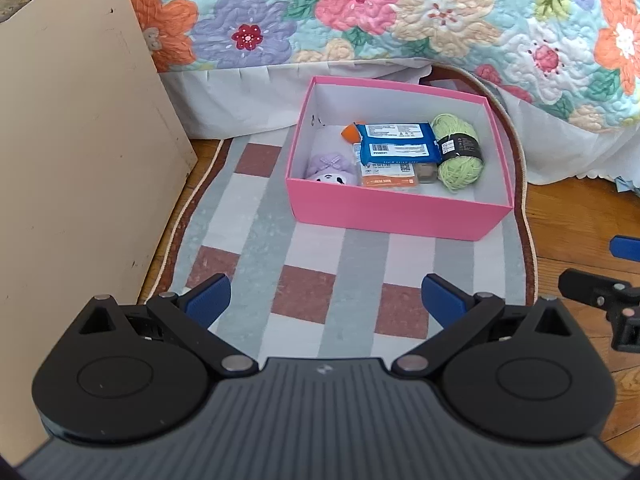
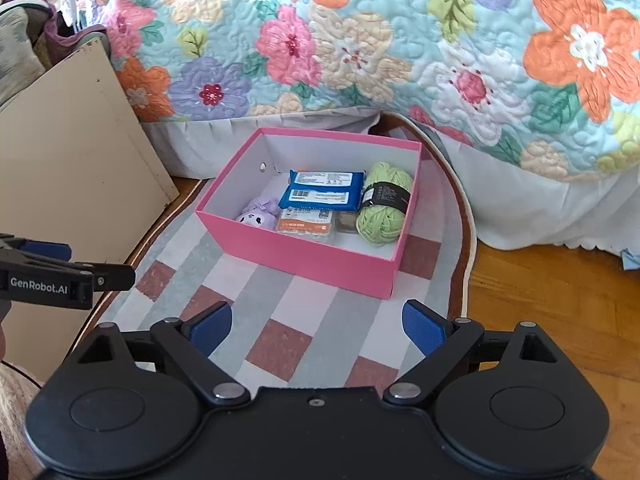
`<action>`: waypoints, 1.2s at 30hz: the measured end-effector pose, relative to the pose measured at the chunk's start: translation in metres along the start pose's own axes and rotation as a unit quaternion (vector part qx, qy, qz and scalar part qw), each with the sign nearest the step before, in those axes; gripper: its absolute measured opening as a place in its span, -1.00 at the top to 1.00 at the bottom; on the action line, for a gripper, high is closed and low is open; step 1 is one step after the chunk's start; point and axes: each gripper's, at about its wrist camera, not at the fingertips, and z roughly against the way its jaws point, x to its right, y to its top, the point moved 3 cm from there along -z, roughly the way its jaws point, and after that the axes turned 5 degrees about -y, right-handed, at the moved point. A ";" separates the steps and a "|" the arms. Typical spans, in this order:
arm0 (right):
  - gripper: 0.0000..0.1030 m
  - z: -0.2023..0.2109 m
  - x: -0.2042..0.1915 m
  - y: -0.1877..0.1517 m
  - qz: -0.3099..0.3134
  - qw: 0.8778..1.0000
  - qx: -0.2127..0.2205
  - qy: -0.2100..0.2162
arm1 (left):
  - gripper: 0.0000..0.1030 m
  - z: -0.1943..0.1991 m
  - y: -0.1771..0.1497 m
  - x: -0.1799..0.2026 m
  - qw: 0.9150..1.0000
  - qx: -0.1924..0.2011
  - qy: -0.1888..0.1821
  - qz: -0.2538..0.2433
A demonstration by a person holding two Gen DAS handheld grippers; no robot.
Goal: Organize objects
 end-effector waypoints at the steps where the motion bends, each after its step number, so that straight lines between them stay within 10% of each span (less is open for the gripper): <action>1: -0.83 0.000 0.000 0.000 -0.002 1.000 -0.002 -0.003 | -1.00 0.000 -0.001 0.000 1.000 -0.001 -0.002 0.002; 36: -0.83 -0.015 -0.003 0.000 -0.010 0.998 -0.050 -0.047 | -1.00 -0.015 -0.010 -0.008 0.999 -0.042 0.023 0.024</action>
